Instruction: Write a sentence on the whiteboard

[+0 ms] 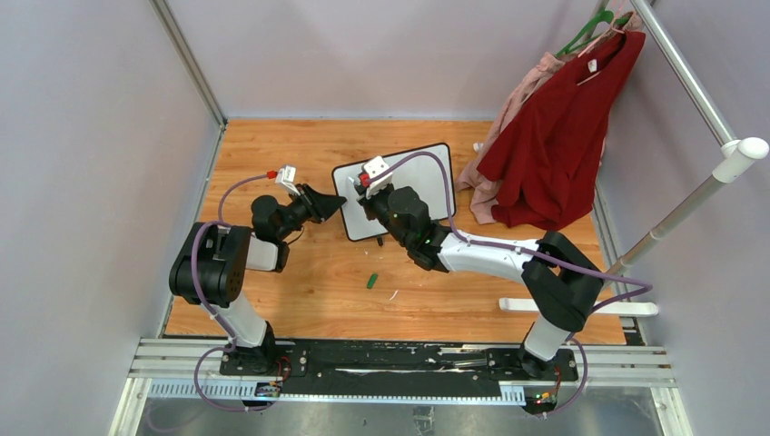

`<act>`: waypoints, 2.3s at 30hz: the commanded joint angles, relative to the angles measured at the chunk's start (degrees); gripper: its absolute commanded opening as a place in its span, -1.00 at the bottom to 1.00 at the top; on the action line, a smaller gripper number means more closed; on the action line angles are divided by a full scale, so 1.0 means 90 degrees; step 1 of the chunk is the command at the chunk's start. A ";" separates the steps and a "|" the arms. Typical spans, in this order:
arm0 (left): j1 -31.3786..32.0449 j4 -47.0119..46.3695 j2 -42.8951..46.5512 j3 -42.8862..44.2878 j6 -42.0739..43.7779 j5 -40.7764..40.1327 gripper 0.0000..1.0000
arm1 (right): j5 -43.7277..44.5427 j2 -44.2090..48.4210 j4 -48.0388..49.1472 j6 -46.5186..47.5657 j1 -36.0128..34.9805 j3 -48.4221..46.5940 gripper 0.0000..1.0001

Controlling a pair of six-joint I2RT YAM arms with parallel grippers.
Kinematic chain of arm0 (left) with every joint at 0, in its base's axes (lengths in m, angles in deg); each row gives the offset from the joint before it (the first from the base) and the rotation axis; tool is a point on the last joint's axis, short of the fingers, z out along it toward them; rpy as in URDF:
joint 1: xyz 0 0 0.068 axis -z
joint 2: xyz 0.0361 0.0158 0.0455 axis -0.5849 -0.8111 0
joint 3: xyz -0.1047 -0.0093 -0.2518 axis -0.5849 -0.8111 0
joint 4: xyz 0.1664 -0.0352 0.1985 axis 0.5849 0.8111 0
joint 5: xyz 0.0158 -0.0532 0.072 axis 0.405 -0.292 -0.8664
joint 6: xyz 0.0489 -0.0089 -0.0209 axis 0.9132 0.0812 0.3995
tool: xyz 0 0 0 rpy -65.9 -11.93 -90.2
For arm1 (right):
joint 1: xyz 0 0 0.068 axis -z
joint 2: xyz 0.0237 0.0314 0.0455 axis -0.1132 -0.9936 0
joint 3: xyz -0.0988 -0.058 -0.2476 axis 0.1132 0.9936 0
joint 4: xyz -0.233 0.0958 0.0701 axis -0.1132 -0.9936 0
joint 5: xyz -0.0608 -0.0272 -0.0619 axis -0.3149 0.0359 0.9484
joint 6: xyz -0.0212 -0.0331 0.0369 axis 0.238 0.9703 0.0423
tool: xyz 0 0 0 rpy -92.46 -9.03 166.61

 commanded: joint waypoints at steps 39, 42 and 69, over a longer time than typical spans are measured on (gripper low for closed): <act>0.0039 -0.0162 0.0194 -0.0040 0.0119 -0.0026 -0.47 | 0.0292 -0.0202 0.0041 -0.0304 0.0209 0.0190 -1.00; 0.0037 -0.0177 0.0194 -0.0035 0.0110 -0.0025 -0.47 | 0.0313 -0.0194 0.0020 -0.0350 0.0227 0.0244 -1.00; 0.0034 -0.0196 0.0242 -0.0069 0.0109 -0.0036 -0.47 | 0.0203 0.0393 0.0218 -0.0552 0.0349 0.0584 -1.00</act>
